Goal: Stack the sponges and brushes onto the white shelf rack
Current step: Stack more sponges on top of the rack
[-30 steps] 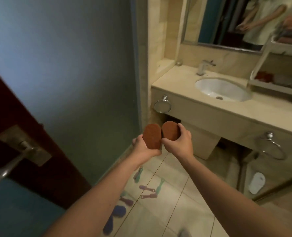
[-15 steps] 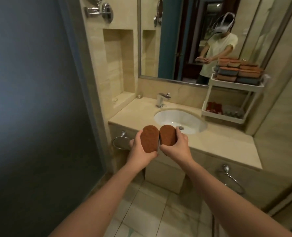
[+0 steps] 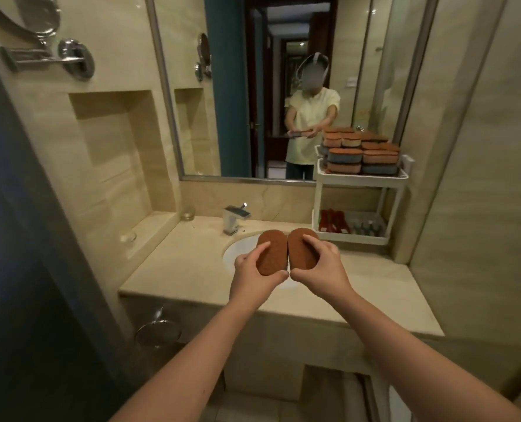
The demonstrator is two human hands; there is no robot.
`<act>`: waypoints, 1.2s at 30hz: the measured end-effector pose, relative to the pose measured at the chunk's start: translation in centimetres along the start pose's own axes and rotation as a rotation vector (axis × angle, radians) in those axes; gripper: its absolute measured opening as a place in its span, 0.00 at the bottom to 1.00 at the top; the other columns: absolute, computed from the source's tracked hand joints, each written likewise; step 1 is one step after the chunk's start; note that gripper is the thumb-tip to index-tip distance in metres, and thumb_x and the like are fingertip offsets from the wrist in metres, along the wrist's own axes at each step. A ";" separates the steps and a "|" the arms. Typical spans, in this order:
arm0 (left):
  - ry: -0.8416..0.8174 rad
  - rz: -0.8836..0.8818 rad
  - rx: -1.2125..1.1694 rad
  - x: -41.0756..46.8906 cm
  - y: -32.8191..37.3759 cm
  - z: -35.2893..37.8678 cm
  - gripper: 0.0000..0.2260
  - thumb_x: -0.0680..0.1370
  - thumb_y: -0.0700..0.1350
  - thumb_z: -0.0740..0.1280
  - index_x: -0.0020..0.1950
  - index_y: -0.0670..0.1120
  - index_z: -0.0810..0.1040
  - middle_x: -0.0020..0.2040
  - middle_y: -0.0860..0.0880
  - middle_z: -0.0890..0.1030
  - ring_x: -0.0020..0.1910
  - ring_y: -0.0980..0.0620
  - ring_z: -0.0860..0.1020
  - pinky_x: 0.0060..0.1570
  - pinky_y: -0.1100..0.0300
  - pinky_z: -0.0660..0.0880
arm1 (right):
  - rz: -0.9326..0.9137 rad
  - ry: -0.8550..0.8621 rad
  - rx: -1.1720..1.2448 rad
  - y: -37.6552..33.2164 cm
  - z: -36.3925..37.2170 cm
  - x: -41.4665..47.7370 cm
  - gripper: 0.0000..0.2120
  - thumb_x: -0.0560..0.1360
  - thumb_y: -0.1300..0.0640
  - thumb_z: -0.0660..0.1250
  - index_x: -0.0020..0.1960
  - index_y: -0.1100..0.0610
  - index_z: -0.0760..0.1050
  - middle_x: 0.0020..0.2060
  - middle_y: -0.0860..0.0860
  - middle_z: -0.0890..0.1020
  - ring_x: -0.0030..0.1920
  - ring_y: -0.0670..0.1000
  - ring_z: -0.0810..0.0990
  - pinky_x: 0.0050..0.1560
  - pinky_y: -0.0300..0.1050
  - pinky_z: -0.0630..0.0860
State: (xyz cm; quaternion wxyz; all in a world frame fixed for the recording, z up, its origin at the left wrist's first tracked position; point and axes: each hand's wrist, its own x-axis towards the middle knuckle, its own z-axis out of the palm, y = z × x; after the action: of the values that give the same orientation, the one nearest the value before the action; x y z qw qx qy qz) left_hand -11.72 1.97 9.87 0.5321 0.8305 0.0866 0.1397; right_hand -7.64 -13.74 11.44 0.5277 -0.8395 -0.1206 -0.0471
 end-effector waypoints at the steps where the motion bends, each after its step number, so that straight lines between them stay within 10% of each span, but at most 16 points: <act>1: -0.018 0.018 -0.010 1.9 0.1 0.3 0.33 0.66 0.53 0.76 0.68 0.64 0.68 0.60 0.55 0.66 0.48 0.68 0.71 0.40 0.75 0.67 | 0.002 0.022 -0.012 0.1 -0.2 1.5 0.40 0.63 0.57 0.76 0.73 0.48 0.66 0.64 0.49 0.63 0.56 0.47 0.72 0.51 0.35 0.72; 6: -0.155 0.105 -0.064 11.2 1.0 2.2 0.37 0.63 0.50 0.77 0.70 0.62 0.68 0.65 0.50 0.71 0.57 0.53 0.77 0.55 0.56 0.78 | 0.011 0.135 -0.043 0.6 -1.3 8.8 0.41 0.65 0.58 0.76 0.74 0.49 0.64 0.67 0.49 0.62 0.57 0.46 0.70 0.51 0.32 0.68; 21: -0.343 0.363 -0.091 30.5 9.0 10.9 0.35 0.68 0.47 0.76 0.73 0.56 0.68 0.70 0.49 0.70 0.64 0.52 0.74 0.62 0.51 0.75 | 0.004 0.501 -0.106 2.0 -9.2 25.4 0.31 0.64 0.51 0.76 0.66 0.45 0.71 0.59 0.47 0.66 0.54 0.46 0.68 0.46 0.33 0.66; 36: -0.130 0.646 0.282 47.2 22.1 23.5 0.32 0.69 0.63 0.72 0.71 0.60 0.67 0.65 0.50 0.72 0.66 0.49 0.68 0.63 0.54 0.67 | -0.055 0.608 -0.087 6.0 -24.9 45.7 0.26 0.68 0.49 0.71 0.66 0.46 0.72 0.64 0.50 0.74 0.57 0.49 0.75 0.58 0.47 0.75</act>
State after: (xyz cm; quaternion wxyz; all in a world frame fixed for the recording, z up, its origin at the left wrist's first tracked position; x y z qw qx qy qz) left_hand 40.48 -13.71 27.24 0.3449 0.8876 -0.1960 0.2342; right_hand 39.22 -31.52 26.55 0.5017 -0.8053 0.0224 -0.3152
